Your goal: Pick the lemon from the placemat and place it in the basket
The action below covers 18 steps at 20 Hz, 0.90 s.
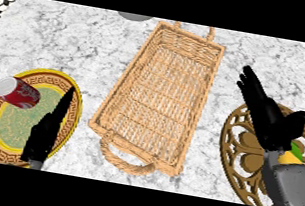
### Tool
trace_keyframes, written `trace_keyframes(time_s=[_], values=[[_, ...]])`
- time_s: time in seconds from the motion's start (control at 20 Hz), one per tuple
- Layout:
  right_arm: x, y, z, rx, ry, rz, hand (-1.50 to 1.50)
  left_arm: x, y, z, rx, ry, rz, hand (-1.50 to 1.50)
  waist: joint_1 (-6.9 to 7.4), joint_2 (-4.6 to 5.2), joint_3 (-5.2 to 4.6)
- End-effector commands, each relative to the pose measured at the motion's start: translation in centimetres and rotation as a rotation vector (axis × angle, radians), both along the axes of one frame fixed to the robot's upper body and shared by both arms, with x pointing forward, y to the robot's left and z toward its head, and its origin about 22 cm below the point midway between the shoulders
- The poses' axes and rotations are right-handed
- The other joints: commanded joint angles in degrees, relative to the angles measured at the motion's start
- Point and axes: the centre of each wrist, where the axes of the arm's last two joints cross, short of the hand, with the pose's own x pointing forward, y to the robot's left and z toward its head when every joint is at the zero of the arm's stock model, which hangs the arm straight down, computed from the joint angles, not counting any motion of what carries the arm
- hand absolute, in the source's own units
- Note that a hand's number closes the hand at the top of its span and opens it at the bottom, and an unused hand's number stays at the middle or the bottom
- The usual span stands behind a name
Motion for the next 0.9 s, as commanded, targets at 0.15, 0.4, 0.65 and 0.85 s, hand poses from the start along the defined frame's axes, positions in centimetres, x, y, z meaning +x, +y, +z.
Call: trace_keyframes(time_s=[0.15, 0.4, 0.65, 0.85], values=[[1.4, -8.3, 4.3, 0.012, -0.128, 0.273, 1.5, 4.4, 1.5, 6.7, 0.062, -0.2, -0.137, 0.0, -1.27, -0.01, -0.06], [-0.6, -5.2, 4.2, 0.16, -0.334, 0.744, 1.5, 5.3, 1.4, 9.1, 0.024, -0.245, -0.237, 0.0, -2.4, -0.46, 0.09], [-6.2, -6.8, 2.0, -0.122, -0.459, 0.608, -1.5, 4.4, 2.3, 9.8, 0.008, -0.228, -0.274, 0.0, -2.43, -0.75, -0.26], [-5.8, -9.1, 6.0, -0.397, -0.519, 0.42, -1.5, 5.3, 2.4, 10.9, 0.02, -0.233, -0.24, 0.0, -3.01, -0.86, -0.37]])
